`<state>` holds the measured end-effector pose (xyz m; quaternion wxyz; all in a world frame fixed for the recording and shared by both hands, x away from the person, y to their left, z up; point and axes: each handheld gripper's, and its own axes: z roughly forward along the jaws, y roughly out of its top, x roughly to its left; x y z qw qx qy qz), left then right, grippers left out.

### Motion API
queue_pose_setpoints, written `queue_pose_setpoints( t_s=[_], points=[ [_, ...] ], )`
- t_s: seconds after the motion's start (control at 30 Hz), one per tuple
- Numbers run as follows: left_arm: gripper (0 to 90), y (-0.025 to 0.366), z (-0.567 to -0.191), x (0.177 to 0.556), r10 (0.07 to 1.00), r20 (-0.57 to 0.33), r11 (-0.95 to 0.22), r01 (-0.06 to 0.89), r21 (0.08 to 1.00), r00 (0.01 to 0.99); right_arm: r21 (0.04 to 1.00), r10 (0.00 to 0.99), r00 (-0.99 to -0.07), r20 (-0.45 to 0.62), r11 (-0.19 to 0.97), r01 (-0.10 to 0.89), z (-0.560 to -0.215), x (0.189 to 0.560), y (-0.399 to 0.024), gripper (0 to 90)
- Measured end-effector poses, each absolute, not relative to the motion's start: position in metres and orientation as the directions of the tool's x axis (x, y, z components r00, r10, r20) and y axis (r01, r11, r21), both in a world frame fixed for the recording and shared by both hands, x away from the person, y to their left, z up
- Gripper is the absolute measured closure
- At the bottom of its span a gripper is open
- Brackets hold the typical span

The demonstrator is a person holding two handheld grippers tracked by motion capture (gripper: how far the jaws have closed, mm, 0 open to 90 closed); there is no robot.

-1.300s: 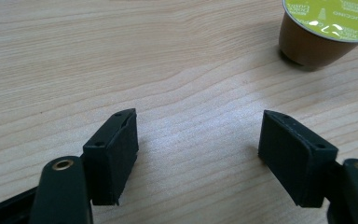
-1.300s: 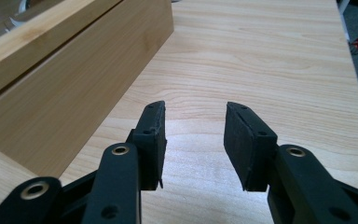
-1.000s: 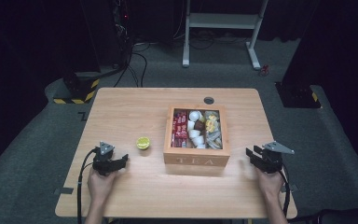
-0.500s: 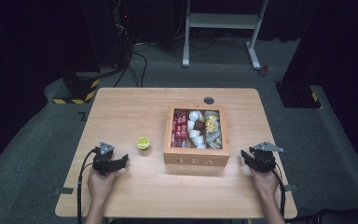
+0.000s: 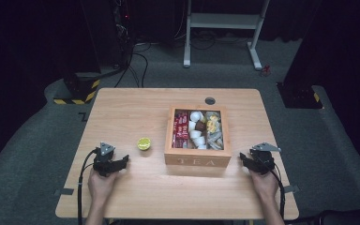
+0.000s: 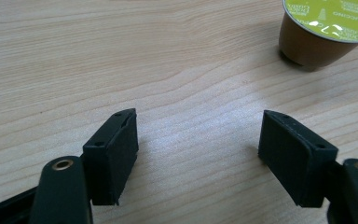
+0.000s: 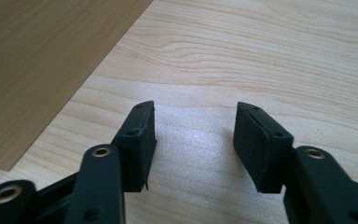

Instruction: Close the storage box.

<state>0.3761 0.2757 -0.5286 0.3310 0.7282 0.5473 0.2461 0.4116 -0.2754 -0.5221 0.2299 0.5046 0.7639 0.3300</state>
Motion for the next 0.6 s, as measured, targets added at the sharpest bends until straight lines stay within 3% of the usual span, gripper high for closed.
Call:
queue_pose_setpoints(
  t_s=[0.6],
  points=[
    [28.9,0.2758,-0.5285,0.3764,0.960,-0.001,-0.185,0.634,0.751,0.281,0.735,0.922,-0.387,-0.016,0.273,0.620,-0.5221,0.4115,-0.2755,47.6]
  ],
)
